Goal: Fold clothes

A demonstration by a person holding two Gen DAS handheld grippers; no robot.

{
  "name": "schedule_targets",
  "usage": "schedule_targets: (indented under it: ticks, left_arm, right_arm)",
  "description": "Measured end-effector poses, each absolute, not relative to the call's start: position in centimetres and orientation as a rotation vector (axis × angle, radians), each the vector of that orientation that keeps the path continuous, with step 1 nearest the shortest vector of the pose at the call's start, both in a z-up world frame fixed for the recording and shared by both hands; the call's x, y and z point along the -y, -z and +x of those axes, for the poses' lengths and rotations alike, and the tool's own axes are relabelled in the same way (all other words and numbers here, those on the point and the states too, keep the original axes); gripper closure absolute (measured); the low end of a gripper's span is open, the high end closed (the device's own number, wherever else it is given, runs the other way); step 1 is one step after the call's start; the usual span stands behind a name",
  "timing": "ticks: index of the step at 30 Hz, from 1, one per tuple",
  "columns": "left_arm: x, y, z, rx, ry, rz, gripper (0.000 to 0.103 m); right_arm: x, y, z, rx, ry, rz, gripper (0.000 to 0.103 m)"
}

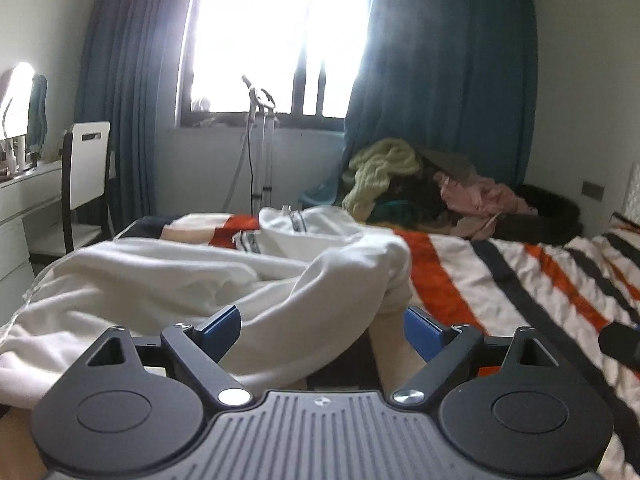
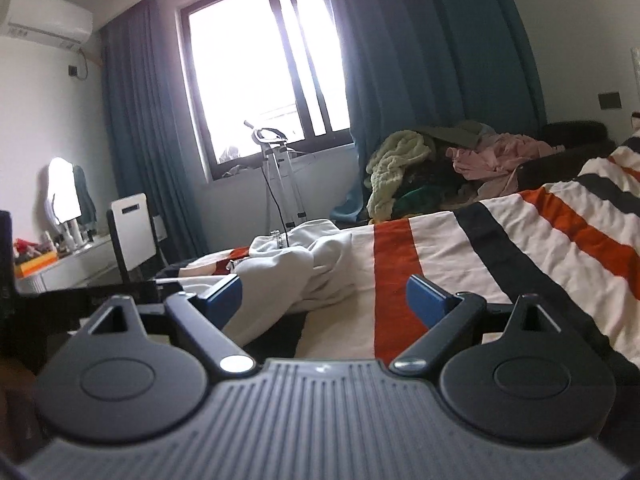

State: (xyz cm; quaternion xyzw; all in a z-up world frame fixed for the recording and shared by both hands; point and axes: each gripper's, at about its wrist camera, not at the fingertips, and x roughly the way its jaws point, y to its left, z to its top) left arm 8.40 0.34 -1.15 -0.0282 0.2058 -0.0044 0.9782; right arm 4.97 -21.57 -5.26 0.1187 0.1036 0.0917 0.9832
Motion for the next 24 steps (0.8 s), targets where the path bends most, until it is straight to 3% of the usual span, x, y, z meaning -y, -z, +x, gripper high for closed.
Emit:
schedule_targets:
  ticks: [7, 18, 24]
  left_arm:
    - [-1.1, 1.1, 7.8, -0.427, 0.034, -0.068, 0.000]
    - [-3.3, -1.0, 7.8, -0.400, 0.018, -0.121, 0.000]
    - [-4.2, 1.1, 9.2, -0.493, -0.047, -0.249, 0.000]
  right_arm:
    - [20.7, 5.8, 4.8, -0.218, -0.154, 0.199, 0.012]
    - [21.5, 3.7, 9.6, -0.341, -0.188, 0.284, 0.012]
    - [18.3, 1.0, 18.9, -0.431, -0.305, 0.280, 0.012]
